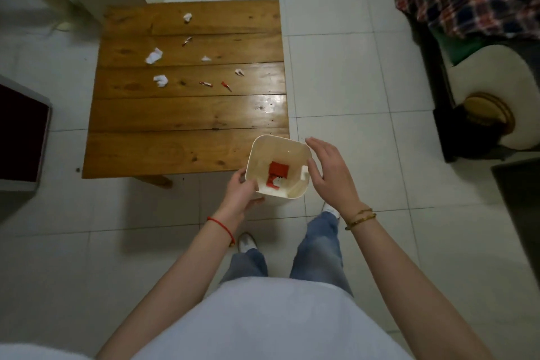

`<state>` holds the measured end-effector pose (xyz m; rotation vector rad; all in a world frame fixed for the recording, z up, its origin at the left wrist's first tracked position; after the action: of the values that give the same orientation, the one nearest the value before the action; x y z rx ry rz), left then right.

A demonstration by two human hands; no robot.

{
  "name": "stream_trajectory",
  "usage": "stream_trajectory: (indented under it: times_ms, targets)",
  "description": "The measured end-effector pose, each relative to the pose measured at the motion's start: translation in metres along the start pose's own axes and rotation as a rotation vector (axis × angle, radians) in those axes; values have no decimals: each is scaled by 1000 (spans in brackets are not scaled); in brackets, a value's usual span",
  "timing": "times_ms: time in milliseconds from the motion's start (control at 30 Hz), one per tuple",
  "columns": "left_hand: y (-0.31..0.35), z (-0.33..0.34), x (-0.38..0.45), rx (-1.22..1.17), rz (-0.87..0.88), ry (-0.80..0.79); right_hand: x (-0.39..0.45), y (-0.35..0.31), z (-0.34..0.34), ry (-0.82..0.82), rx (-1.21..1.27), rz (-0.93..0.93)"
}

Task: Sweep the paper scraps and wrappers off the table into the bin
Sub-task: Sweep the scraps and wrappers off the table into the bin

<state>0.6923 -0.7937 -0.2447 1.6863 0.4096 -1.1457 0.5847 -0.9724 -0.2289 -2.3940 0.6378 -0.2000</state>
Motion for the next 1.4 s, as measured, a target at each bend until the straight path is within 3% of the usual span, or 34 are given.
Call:
stream_trajectory:
  times_ms: [433, 667, 967, 1400]
  targets:
    - [61, 179, -12, -247, -40, 48, 71, 124, -160, -107, -99, -135]
    - [96, 237, 1, -352, -54, 132, 130, 164, -209, -106, -121, -221]
    - [154, 272, 58, -442, -64, 208, 242, 185, -215, -186, -157, -318]
    - [242, 281, 155, -760, -82, 348, 457, 143, -169, -470, -251, -655]
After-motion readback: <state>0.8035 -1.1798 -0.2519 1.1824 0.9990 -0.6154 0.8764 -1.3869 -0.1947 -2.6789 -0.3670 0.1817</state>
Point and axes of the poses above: each hand's wrist, its own x-axis towards the middle knuckle, its own z-axis out of the palm, y = z × x, the point moved 3 cm from there along x, towards the middle knuckle, and after that the axes turned 1 degree about x, right-handed, at the moved point
